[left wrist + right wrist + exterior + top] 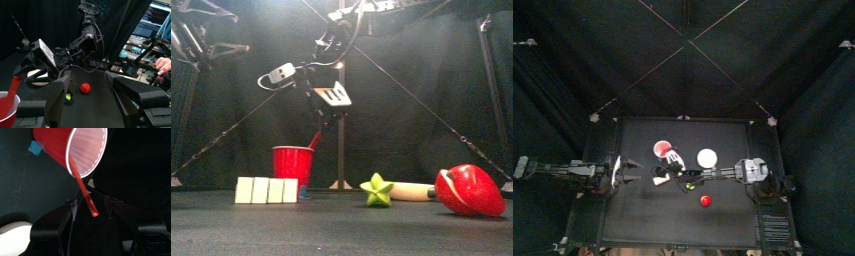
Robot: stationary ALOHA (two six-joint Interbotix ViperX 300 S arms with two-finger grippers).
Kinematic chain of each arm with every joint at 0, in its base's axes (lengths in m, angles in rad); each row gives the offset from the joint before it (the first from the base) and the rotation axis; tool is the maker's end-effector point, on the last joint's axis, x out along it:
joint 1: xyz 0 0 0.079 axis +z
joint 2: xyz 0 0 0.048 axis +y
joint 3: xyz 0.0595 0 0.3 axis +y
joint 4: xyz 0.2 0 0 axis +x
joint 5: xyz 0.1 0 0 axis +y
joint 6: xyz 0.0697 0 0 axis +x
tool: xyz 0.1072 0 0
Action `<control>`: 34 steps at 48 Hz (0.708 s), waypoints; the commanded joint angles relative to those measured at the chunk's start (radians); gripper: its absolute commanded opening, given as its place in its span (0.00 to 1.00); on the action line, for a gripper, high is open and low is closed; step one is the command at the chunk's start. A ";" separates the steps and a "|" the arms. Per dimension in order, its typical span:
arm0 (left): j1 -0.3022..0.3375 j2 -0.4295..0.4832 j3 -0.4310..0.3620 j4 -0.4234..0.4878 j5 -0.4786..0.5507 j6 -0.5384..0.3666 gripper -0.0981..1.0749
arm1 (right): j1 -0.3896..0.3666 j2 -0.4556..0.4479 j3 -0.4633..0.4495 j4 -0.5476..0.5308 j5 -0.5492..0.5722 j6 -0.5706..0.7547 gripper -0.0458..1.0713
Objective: Grab knife
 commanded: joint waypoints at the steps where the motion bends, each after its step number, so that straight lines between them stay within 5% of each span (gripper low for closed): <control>1: 0.002 0.003 -0.012 0.002 -0.011 0.002 0.88 | -0.006 -0.014 -0.058 -0.021 0.021 -0.028 0.79; 10: 0.002 0.003 -0.009 0.000 -0.011 0.000 0.88 | 0.000 0.031 -0.101 -0.025 0.121 -0.155 0.79; 34: 0.009 0.002 -0.003 -0.005 -0.011 0.000 0.88 | -0.009 0.069 -0.170 0.057 0.126 -0.215 0.76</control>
